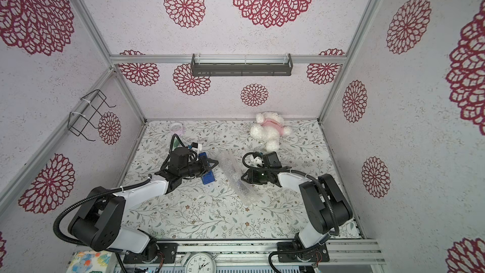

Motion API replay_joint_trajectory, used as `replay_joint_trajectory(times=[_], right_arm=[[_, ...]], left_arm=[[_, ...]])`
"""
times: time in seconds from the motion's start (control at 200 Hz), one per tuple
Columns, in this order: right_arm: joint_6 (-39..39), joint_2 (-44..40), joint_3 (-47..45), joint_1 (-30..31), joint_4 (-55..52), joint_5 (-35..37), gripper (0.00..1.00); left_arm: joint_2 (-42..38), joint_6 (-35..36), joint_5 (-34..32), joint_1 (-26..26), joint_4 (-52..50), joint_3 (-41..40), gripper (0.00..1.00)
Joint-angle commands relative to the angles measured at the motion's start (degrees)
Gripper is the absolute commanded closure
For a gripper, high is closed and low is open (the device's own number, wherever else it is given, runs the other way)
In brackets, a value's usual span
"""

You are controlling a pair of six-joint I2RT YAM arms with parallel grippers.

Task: Wrap wine bottles in bubble wrap
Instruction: Place the wine bottle on the bubble wrap.

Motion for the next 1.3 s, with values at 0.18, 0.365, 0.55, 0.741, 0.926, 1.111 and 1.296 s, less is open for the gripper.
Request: replay_joint_trajectory(times=[0.18,0.365,0.55,0.741,0.926,1.111,1.296], right_arm=[[2.47,-2.13,-2.78,1.31,4.01,-0.55,0.59],[3.43,-1.99,-3.95,1.6,6.34,-0.98,0.56],[3.91,-2.86,-4.48,1.87,7.63,-1.85,0.54],[3.07,-2.83,-4.48,1.95,7.5,-2.55,0.54],[2.52,-2.05,-4.27,1.96,7.38,-3.21,0.54],[2.4,-1.42,-3.96,1.94,7.59,-3.4,0.54],[2.59,-1.11,-3.88,1.92,8.22,-3.46,0.54]], left_arm=[[3.04,-9.72,-11.43,-7.19,12.77,0.94,1.0],[5.77,-14.68,-18.67,-10.85,19.95,-0.98,1.0],[6.8,-15.64,-24.67,-14.15,19.88,-1.04,1.0],[10.06,-18.07,-28.75,-16.37,21.0,-1.68,1.0],[14.08,-20.12,-28.35,-17.49,23.26,-0.27,1.0],[14.94,-18.94,-27.25,-18.04,21.94,2.89,1.0],[13.86,-18.42,-27.57,-18.61,21.92,3.62,1.0]])
